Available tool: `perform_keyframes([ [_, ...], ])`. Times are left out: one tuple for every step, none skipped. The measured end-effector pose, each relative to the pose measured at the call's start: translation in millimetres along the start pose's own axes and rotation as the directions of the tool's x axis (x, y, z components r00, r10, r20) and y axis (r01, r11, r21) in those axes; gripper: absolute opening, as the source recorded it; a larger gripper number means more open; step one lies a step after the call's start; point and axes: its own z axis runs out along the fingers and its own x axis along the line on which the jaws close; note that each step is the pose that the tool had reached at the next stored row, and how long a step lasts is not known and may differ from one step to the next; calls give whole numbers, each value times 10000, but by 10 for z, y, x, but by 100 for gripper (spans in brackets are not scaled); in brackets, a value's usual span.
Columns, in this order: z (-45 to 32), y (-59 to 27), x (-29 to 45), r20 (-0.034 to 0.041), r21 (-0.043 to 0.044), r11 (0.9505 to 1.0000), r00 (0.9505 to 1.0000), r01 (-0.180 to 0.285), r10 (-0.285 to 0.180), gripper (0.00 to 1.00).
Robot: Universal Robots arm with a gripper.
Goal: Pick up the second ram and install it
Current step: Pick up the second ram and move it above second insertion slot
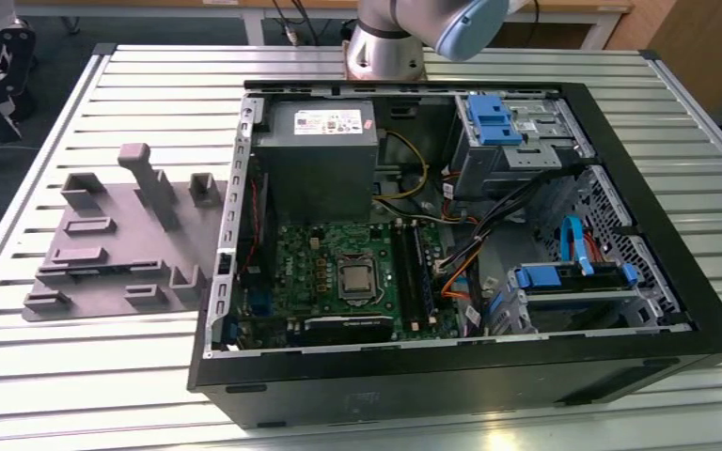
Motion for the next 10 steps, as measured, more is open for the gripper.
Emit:
perform_keyframes([
  [0,0,0,-3,1,9999,9999,156,-156,11],
  [0,0,0,-7,1,9995,9995,310,-310,11],
  [0,0,0,-12,1,9990,9990,455,-455,11],
  [0,0,0,-15,1,9982,9982,599,-599,11],
  [0,0,0,-19,2,9973,9973,737,-737,11],
  [0,0,0,-22,2,9961,9961,877,-877,11],
  [0,0,0,-26,2,9948,9948,1022,-1022,11],
  [1,0,0,-30,2,9931,9931,1176,-1176,11],
  [1,0,0,-34,2,9911,9911,1330,-1330,11],
  [1,0,0,-38,2,9889,9889,1488,-1488,11],
])
